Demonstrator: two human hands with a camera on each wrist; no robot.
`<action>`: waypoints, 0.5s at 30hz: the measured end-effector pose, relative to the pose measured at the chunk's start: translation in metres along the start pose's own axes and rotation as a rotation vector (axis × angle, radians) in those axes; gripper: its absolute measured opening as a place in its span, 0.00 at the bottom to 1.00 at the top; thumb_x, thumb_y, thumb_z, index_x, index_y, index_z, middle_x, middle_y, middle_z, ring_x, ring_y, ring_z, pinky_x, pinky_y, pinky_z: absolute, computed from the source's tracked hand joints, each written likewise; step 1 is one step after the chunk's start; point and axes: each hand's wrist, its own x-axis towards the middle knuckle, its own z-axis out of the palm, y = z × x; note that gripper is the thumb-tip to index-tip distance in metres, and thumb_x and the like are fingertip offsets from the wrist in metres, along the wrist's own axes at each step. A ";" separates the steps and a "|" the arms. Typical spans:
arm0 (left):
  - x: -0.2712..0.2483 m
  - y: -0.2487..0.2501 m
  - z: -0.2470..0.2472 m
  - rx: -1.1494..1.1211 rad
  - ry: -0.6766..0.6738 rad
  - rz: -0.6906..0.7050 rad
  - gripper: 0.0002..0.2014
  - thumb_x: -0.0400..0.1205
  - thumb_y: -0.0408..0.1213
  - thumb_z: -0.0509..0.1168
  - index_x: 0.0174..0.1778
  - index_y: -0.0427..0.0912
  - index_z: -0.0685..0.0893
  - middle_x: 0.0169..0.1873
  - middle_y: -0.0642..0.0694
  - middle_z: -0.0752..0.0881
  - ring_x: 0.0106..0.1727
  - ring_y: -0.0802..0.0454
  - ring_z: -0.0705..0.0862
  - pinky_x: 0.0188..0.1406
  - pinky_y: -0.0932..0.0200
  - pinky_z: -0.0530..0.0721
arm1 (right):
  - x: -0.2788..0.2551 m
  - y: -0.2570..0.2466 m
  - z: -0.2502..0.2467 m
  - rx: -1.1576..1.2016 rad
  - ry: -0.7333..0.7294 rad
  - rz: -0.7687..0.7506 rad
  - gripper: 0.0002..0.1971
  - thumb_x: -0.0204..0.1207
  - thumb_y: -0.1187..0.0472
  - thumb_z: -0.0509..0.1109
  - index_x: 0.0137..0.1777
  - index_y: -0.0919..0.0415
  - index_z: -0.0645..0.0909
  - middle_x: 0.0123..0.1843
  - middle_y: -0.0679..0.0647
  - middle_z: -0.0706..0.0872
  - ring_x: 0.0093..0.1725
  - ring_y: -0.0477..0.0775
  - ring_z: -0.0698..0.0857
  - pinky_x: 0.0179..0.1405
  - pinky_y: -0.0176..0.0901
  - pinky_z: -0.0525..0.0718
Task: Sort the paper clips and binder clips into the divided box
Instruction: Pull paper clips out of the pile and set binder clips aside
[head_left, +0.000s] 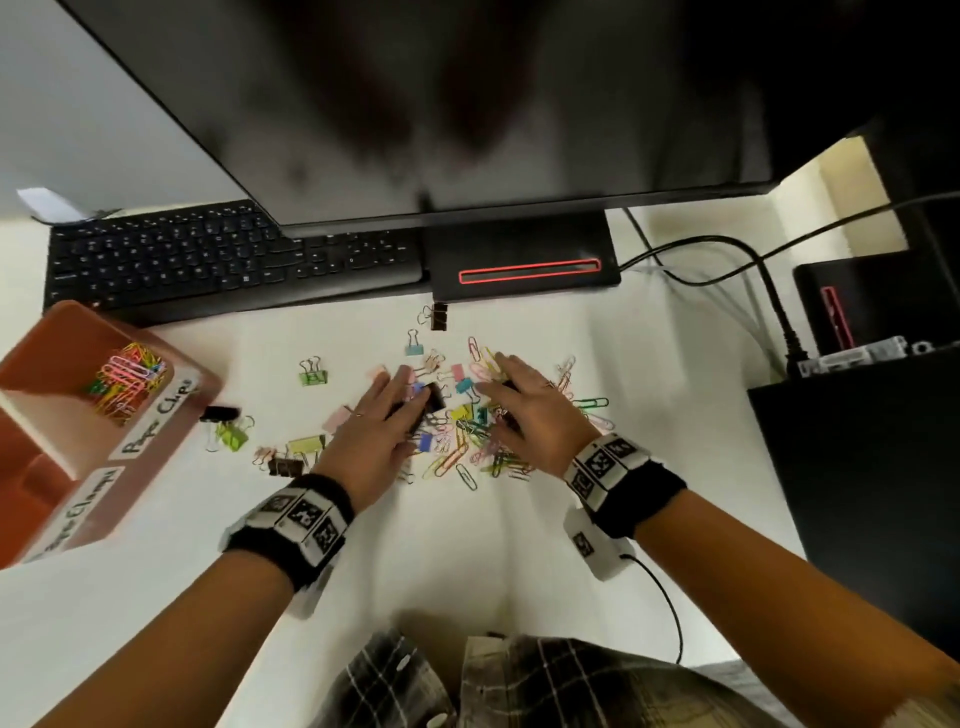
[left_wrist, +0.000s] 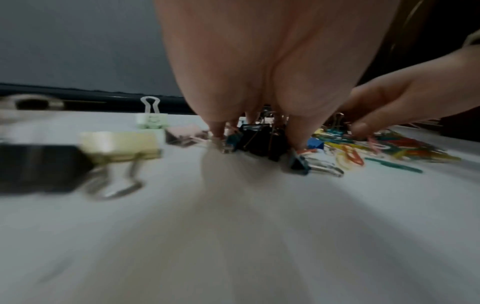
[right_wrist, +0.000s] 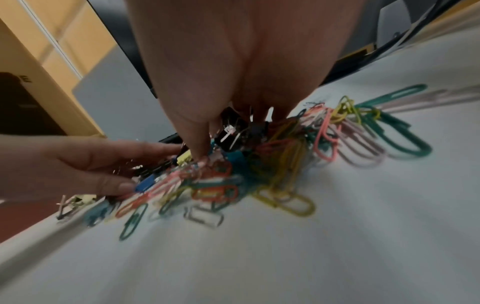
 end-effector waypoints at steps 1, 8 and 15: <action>-0.004 -0.006 -0.002 -0.056 0.026 0.003 0.33 0.79 0.29 0.64 0.78 0.51 0.61 0.82 0.47 0.51 0.80 0.48 0.54 0.76 0.50 0.57 | -0.002 0.002 -0.001 0.027 0.012 0.004 0.24 0.77 0.61 0.67 0.73 0.57 0.71 0.82 0.60 0.61 0.81 0.61 0.61 0.80 0.54 0.64; -0.012 -0.022 -0.015 -0.253 0.242 -0.105 0.14 0.71 0.25 0.73 0.52 0.37 0.87 0.59 0.41 0.79 0.53 0.45 0.83 0.57 0.63 0.78 | -0.004 0.012 -0.030 0.234 0.160 0.066 0.15 0.77 0.71 0.65 0.63 0.62 0.81 0.62 0.55 0.81 0.54 0.54 0.84 0.60 0.38 0.81; -0.014 -0.024 -0.030 -0.323 0.492 -0.316 0.06 0.76 0.31 0.70 0.48 0.38 0.87 0.55 0.40 0.80 0.47 0.50 0.82 0.52 0.67 0.81 | -0.012 0.037 -0.048 0.123 0.258 0.174 0.15 0.75 0.68 0.68 0.60 0.60 0.82 0.61 0.57 0.82 0.57 0.56 0.83 0.62 0.46 0.81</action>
